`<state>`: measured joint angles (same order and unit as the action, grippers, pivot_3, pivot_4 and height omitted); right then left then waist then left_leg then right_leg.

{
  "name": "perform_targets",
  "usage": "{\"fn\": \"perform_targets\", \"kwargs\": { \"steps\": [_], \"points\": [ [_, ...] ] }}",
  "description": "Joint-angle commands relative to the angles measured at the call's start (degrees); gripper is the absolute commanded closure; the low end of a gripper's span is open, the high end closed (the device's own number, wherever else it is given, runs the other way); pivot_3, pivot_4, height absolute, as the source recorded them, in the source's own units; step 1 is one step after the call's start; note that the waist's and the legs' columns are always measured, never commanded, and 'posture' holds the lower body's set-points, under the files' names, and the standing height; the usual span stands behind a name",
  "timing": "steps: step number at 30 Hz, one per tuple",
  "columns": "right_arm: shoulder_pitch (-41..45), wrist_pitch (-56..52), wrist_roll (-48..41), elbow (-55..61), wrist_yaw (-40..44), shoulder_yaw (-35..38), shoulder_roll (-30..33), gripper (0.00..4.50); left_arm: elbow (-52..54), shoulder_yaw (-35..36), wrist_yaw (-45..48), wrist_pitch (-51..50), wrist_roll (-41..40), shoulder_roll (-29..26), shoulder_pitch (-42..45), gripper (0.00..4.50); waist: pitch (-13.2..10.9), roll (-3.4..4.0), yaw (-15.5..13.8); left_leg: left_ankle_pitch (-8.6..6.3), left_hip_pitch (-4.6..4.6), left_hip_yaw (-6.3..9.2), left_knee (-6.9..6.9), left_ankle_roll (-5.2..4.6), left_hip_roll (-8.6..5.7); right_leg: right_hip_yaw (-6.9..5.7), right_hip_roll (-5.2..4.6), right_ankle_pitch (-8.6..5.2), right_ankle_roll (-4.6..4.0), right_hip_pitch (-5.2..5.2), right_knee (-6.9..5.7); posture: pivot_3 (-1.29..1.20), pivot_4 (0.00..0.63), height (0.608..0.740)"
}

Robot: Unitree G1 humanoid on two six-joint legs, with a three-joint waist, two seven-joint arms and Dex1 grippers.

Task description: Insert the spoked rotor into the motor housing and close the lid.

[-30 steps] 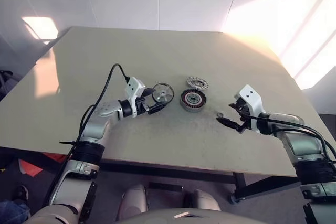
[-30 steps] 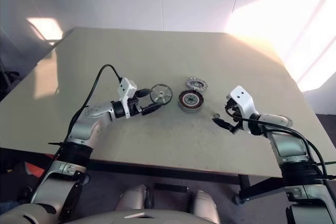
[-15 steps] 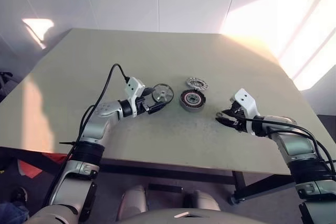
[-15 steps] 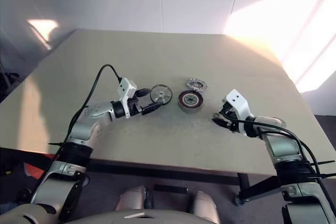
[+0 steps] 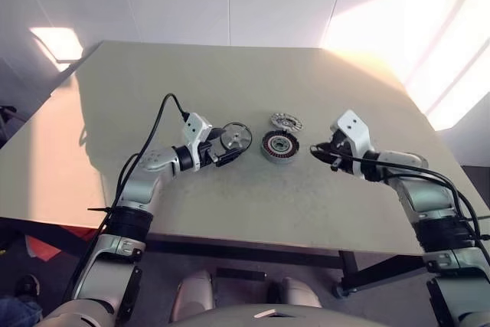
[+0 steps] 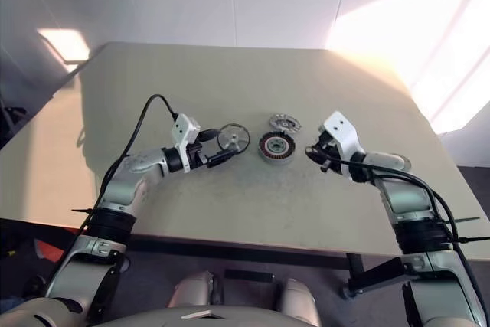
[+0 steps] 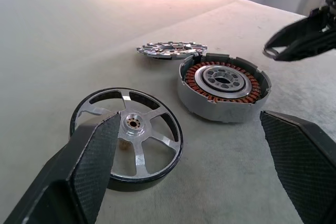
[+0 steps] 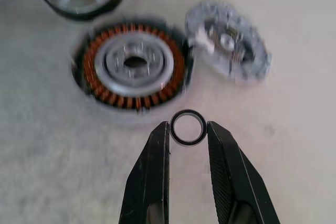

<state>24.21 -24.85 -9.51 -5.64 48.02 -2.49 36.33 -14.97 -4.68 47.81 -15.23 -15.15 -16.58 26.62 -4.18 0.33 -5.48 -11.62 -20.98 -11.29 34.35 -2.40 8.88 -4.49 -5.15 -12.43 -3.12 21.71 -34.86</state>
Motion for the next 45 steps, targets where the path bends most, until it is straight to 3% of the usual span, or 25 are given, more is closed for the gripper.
{"fn": "perform_targets", "kwargs": {
  "steps": [1,10,22,25,28,33,38,41,45],
  "points": [
    [3.00,-0.16,-1.05,1.76,0.54,-0.72,-1.56,3.32,0.51,0.35,0.00,1.36,0.04,-0.01,1.07,0.00,0.00,0.00,-0.08,0.00,-0.07,0.00,-0.04,0.00,0.00,0.00,0.00,0.00,0.00,0.08,0.01,0.00,0.000,0.740],
    [8.42,3.59,2.80,-10.60,-0.01,-5.94,-8.29,3.32,1.52,0.88,-0.54,1.06,0.15,-0.61,0.51,0.00,0.00,0.01,-0.22,0.00,-0.51,-0.08,-0.02,-0.02,-0.01,0.00,-0.02,0.00,-0.01,0.49,-0.02,0.00,0.000,0.740],
    [9.27,5.50,3.79,-16.39,0.60,-6.48,-9.41,3.32,2.57,0.90,-1.06,0.99,0.08,-1.22,-0.05,0.00,0.00,0.00,-0.14,0.02,-0.42,-0.08,-0.02,0.01,-0.02,0.00,-0.02,0.00,-0.01,0.41,-0.06,0.00,0.000,0.740],
    [8.61,5.59,4.21,-15.20,0.87,-6.75,-8.83,2.73,2.54,0.88,-1.08,1.03,0.10,-1.23,-0.03,0.00,0.00,0.00,-0.13,0.02,-0.39,-0.08,-0.02,0.01,-0.01,0.00,-0.02,0.00,-0.01,0.39,-0.07,0.00,0.000,0.740],
    [7.21,6.83,3.50,-11.78,1.66,-6.49,-8.42,1.77,2.52,0.85,-1.10,1.05,0.12,-1.24,-0.16,0.00,0.00,0.00,-0.13,0.02,-0.39,-0.08,-0.02,0.01,0.00,0.00,-0.02,0.00,-0.01,0.40,-0.07,0.00,0.000,0.740],
    [8.23,4.91,1.19,-8.75,1.78,-4.67,-9.40,1.77,2.37,0.62,-1.12,1.14,0.28,-1.09,-0.36,0.00,0.00,0.00,0.02,0.01,-0.46,-0.09,-0.02,0.00,0.00,0.01,-0.02,0.00,-0.01,0.48,-0.07,0.00,0.000,0.740],
    [11.67,4.87,1.89,-13.72,-0.35,-4.08,-11.42,1.77,1.85,0.45,-1.18,1.30,0.56,-1.00,-0.07,0.00,0.00,0.00,-0.01,0.04,-0.40,-0.09,-0.02,0.04,0.01,0.01,-0.01,0.00,-0.02,0.47,-0.14,0.00,0.000,0.740],
    [12.78,4.95,1.66,-15.11,-0.16,-4.09,-12.30,2.37,1.70,0.51,-1.23,1.33,0.73,-1.11,-0.08,0.00,0.00,0.00,-0.12,0.04,-0.41,-0.09,-0.02,0.05,0.00,0.01,-0.02,0.00,-0.02,0.46,-0.13,0.00,0.000,0.740],
    [13.52,5.94,2.44,-17.35,0.06,-4.76,-13.05,3.73,1.55,0.60,-1.32,1.37,0.88,-1.16,-0.09,0.00,0.00,0.00,-0.12,0.02,-0.45,-0.09,-0.02,0.02,0.00,0.01,-0.02,0.00,-0.02,0.47,-0.11,0.00,0.000,0.740]
  ]
}}
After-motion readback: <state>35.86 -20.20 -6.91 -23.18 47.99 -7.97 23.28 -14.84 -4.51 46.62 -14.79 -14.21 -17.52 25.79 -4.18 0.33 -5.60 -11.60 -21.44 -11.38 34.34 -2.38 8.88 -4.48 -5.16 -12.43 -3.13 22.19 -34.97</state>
